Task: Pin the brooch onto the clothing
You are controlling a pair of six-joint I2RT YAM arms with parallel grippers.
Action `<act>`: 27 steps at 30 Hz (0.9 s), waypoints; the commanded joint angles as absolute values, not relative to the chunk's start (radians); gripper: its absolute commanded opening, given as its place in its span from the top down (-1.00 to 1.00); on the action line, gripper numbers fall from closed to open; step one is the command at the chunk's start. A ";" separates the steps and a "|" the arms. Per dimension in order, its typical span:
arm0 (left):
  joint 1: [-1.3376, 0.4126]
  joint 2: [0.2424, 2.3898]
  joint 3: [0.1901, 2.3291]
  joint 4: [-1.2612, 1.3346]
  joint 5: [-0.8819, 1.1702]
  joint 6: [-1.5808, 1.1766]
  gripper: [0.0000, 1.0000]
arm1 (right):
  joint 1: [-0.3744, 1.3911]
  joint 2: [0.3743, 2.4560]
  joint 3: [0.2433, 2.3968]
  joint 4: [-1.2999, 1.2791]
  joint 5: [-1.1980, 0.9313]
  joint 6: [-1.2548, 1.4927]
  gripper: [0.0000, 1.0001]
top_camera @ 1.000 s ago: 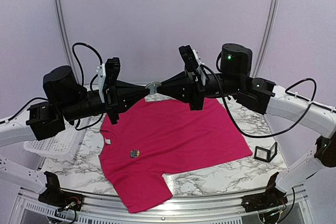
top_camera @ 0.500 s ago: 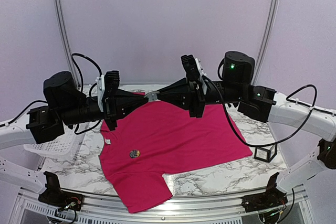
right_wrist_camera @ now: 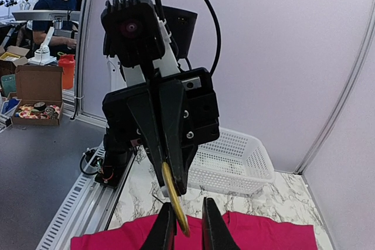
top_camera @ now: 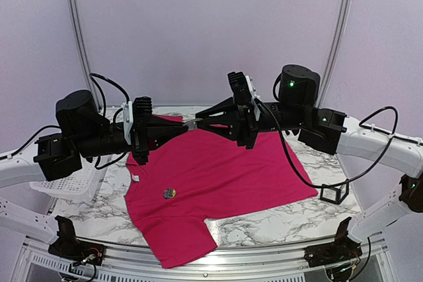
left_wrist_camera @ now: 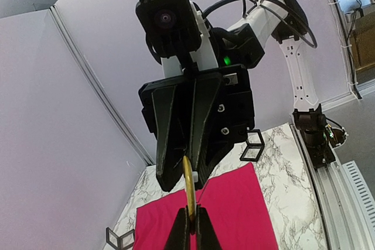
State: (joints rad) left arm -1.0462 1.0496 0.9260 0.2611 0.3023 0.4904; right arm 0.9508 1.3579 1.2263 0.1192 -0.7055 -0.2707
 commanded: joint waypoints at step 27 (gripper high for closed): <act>-0.824 1.111 0.543 0.298 -0.295 -0.265 -0.05 | 0.948 1.676 1.191 0.283 -0.227 -0.574 1.00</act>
